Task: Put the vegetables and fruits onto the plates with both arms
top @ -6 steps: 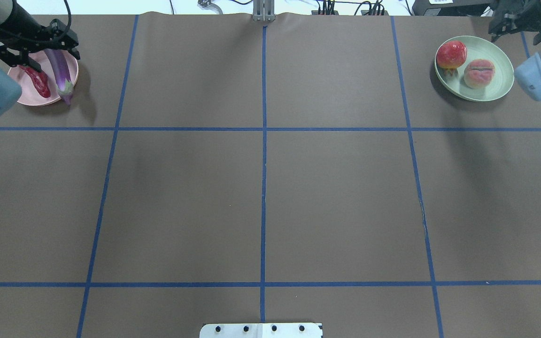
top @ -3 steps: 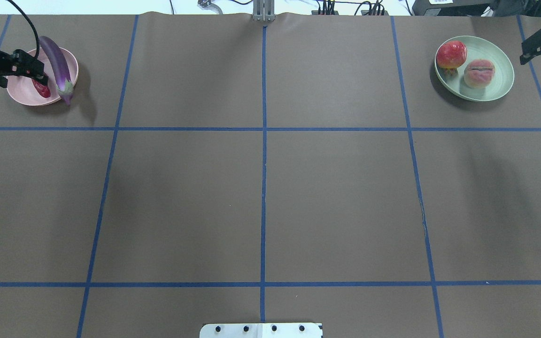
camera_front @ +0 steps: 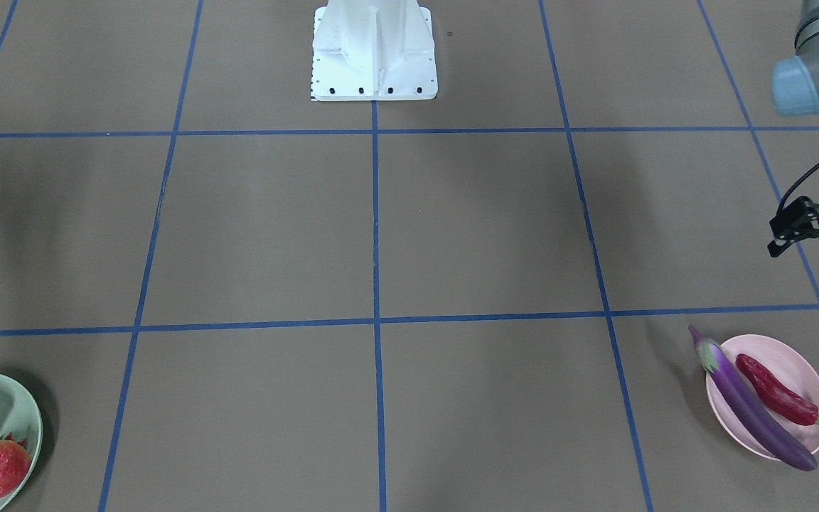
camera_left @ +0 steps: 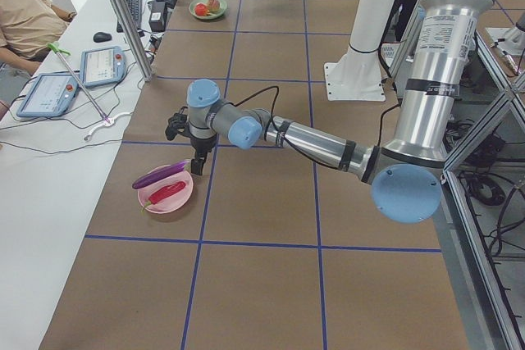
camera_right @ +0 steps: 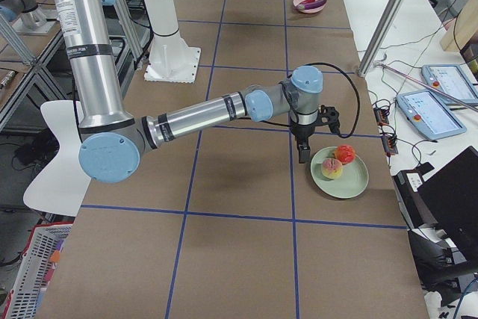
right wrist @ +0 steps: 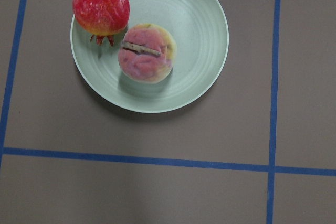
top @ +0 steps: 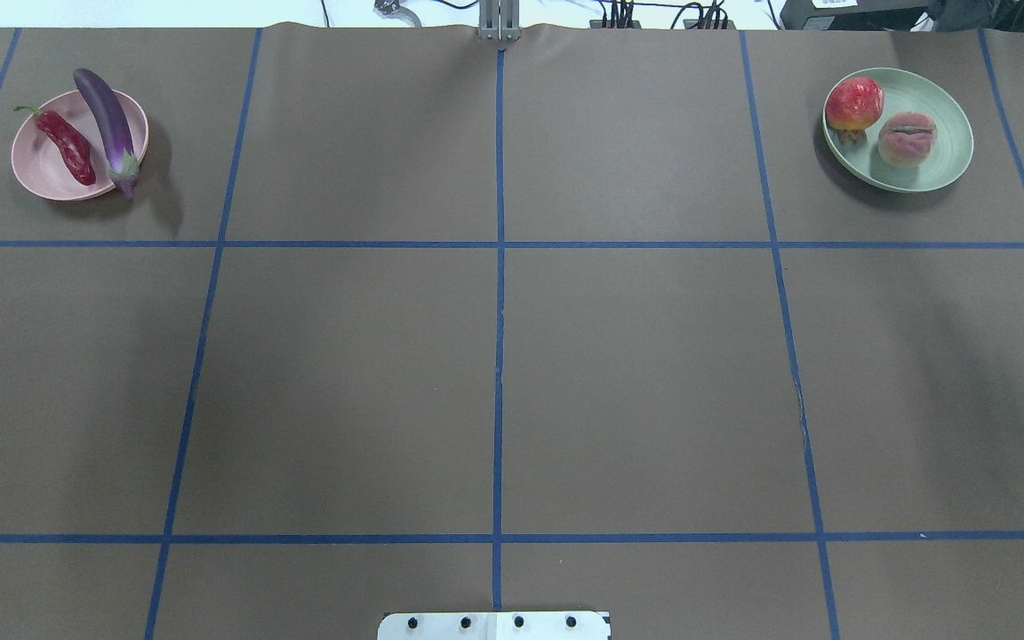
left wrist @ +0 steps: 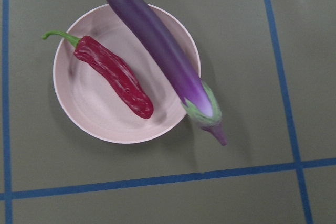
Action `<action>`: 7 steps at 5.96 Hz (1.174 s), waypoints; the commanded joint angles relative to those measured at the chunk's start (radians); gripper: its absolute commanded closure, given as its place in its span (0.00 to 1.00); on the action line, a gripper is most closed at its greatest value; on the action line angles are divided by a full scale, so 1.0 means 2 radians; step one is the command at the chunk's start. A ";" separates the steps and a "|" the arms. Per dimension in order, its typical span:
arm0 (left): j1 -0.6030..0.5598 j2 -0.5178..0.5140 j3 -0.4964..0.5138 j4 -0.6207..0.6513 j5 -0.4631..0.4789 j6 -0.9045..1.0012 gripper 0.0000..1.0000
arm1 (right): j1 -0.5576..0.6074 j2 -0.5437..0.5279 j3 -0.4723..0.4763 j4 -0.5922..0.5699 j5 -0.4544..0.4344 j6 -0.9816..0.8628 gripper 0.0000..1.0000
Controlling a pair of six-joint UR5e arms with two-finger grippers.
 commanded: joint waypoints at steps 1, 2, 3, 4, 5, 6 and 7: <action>-0.023 0.041 0.000 0.001 -0.007 0.046 0.00 | 0.013 -0.026 0.002 -0.001 0.037 -0.043 0.00; -0.027 0.062 -0.007 0.001 -0.023 0.047 0.00 | 0.022 -0.034 0.004 -0.001 0.051 -0.046 0.00; -0.048 0.069 -0.007 0.008 -0.078 0.047 0.00 | 0.028 -0.037 0.004 -0.001 0.056 -0.046 0.00; -0.063 0.075 -0.014 0.023 -0.081 0.047 0.00 | 0.033 -0.042 0.004 0.000 0.056 -0.046 0.00; -0.065 0.077 -0.014 0.030 -0.077 0.047 0.00 | 0.042 -0.058 0.011 0.000 0.057 -0.045 0.00; -0.073 0.077 -0.013 0.039 -0.068 0.046 0.00 | 0.042 -0.084 0.031 0.000 0.057 -0.046 0.00; -0.072 0.077 -0.014 0.050 -0.038 0.046 0.00 | 0.042 -0.097 0.035 0.000 0.057 -0.047 0.00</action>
